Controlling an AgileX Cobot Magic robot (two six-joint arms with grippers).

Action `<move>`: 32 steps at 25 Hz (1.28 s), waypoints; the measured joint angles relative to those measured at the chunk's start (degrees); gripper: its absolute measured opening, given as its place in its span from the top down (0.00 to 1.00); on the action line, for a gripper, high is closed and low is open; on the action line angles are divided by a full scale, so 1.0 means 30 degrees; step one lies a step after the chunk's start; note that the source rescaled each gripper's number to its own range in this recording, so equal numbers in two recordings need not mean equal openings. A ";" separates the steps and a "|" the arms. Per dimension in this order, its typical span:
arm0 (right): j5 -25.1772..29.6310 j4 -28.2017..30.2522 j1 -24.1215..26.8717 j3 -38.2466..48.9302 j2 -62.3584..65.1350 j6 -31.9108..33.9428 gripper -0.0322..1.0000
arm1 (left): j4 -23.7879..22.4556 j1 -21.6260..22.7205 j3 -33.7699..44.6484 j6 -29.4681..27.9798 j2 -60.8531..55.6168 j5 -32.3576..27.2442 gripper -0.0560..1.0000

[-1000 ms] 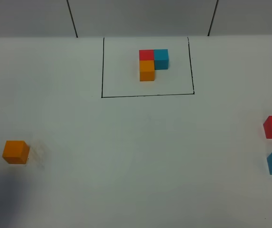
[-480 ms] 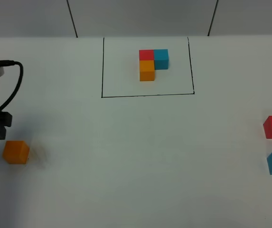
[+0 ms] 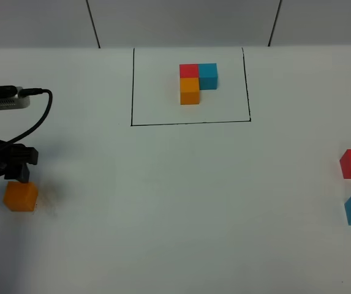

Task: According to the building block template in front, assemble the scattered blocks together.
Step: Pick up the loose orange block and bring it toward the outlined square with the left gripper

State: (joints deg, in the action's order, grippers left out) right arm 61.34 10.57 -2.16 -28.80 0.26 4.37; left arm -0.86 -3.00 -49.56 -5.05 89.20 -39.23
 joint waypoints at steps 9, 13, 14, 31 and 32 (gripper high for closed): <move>0.0000 0.0000 0.0000 0.0000 0.0000 0.0000 0.97 | 0.0126 0.0000 -0.0005 0.0000 0.3031 0.1636 0.45; 0.0000 0.0000 0.0000 0.0000 0.0000 0.0000 0.97 | 0.0126 0.0000 -0.0005 0.0000 0.4112 0.2444 0.45; 0.0000 0.0000 0.0000 0.0000 0.0000 0.0000 0.97 | 0.0126 0.0000 -0.0022 0.0000 0.4356 0.2547 0.45; 0.0000 0.0000 0.0000 0.0000 0.0000 0.0000 0.97 | -0.0245 -0.0722 -0.2304 0.1685 0.5007 0.2983 0.94; 0.0000 0.0000 0.0000 0.0000 0.0000 0.0000 0.97 | -0.0245 -0.1262 -0.2881 0.2739 0.4864 0.2731 0.94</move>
State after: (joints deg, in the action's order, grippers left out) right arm 61.34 10.57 -2.16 -28.80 0.26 4.37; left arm -1.60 -6.78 -58.21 3.16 103.79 -31.04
